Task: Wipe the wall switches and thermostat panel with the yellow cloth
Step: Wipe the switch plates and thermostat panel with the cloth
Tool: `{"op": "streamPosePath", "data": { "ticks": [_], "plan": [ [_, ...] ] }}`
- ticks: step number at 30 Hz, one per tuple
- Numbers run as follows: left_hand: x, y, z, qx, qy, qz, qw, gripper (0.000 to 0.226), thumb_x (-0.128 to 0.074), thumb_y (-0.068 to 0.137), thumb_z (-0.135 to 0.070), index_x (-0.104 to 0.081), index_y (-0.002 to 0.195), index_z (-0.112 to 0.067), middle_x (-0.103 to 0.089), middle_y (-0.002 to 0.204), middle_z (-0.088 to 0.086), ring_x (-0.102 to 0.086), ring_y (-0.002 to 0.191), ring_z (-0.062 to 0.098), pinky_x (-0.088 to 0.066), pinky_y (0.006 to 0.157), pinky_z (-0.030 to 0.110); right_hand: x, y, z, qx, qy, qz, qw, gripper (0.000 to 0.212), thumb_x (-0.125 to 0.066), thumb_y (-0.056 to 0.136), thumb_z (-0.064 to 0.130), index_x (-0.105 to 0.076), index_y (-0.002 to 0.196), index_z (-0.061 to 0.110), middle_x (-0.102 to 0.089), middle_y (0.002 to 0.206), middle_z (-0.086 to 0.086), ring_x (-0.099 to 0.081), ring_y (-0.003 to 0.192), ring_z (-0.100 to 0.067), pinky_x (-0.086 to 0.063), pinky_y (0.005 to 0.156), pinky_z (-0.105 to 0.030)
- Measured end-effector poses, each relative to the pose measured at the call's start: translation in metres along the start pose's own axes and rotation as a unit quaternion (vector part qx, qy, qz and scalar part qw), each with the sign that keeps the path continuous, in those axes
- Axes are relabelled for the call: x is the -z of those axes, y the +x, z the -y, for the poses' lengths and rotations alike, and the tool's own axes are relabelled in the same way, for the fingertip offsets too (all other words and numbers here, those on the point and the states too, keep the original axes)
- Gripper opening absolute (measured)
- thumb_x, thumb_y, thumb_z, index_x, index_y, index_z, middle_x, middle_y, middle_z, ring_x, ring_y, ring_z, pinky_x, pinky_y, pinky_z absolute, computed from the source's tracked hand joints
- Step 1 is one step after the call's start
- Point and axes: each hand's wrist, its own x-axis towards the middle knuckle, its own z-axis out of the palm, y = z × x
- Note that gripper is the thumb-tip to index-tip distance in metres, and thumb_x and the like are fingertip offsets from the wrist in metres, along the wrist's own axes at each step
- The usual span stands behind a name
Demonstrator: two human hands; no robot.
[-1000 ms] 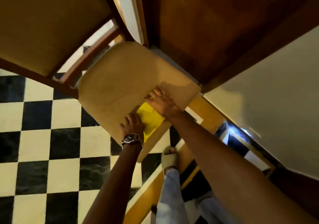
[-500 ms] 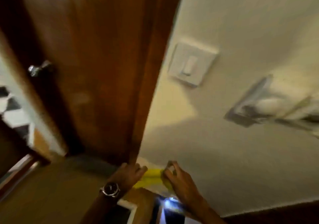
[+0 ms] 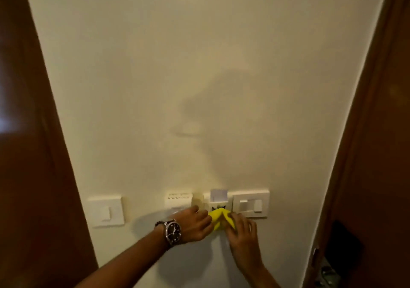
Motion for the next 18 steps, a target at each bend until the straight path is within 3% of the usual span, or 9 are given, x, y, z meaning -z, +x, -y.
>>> {"op": "streamPosePath", "data": {
  "ticks": [2,5,8,10,13,18],
  "plan": [
    [0.007,0.005,0.032,-0.021,0.036,-0.04,0.998,0.013,-0.073,0.086,-0.04,-0.071,0.083,-0.028,-0.065,0.076,-0.01,-0.06,0.066,0.013,-0.05,0.06,0.025,-0.005,0.003,0.015,-0.037,0.005,0.032,0.999,0.042,-0.046,0.091,0.014,-0.072,0.124,0.018,-0.05,0.134,-0.014,-0.052,0.119,-0.035,-0.041,0.094,-0.051],
    [0.018,0.015,0.095,0.052,0.098,-0.12,0.987,0.035,-0.058,0.096,-0.051,-0.076,0.102,-0.021,-0.075,0.105,0.002,-0.07,0.092,0.022,-0.052,0.083,0.036,-0.022,0.0,0.042,-0.134,0.03,0.04,0.99,0.05,-0.033,0.102,0.035,-0.06,0.139,0.014,-0.048,0.15,-0.016,-0.039,0.139,-0.039,-0.036,0.107,-0.061],
    [0.036,0.024,0.16,0.206,0.161,-0.151,0.953,0.064,-0.048,0.102,-0.057,-0.064,0.139,-0.008,-0.062,0.147,0.016,-0.061,0.133,0.032,-0.057,0.106,0.051,-0.032,0.002,0.061,-0.191,0.075,0.061,0.977,0.068,-0.036,0.1,0.052,-0.045,0.147,0.004,-0.038,0.157,-0.024,-0.028,0.147,-0.044,-0.029,0.113,-0.066],
    [0.045,0.03,0.188,0.321,0.139,-0.159,0.923,0.076,-0.038,0.105,-0.061,-0.047,0.155,-0.004,-0.043,0.163,0.018,-0.043,0.151,0.036,-0.041,0.121,0.06,-0.039,0.013,0.071,-0.219,0.116,0.079,0.966,0.079,-0.035,0.099,0.059,-0.037,0.149,-0.001,-0.031,0.159,-0.028,-0.023,0.149,-0.048,-0.022,0.118,-0.065],
    [0.037,0.038,0.201,0.408,0.115,-0.187,0.886,0.081,-0.035,0.106,-0.065,-0.032,0.164,-0.008,-0.028,0.171,0.018,-0.027,0.158,0.038,-0.023,0.126,0.064,-0.052,0.018,0.075,-0.236,0.173,0.062,0.954,0.085,-0.035,0.098,0.063,-0.025,0.153,-0.001,-0.016,0.165,-0.024,-0.012,0.153,-0.044,-0.011,0.124,-0.057],
    [0.016,0.038,0.2,0.403,0.151,-0.224,0.875,0.079,-0.038,0.107,-0.064,-0.028,0.166,-0.013,-0.028,0.171,0.014,-0.026,0.159,0.036,-0.023,0.127,0.062,-0.073,0.003,0.066,-0.199,0.161,0.004,0.967,0.083,-0.033,0.101,0.061,-0.008,0.16,0.008,0.002,0.169,-0.015,-0.001,0.156,-0.035,-0.019,0.12,-0.051]
  ]
}}
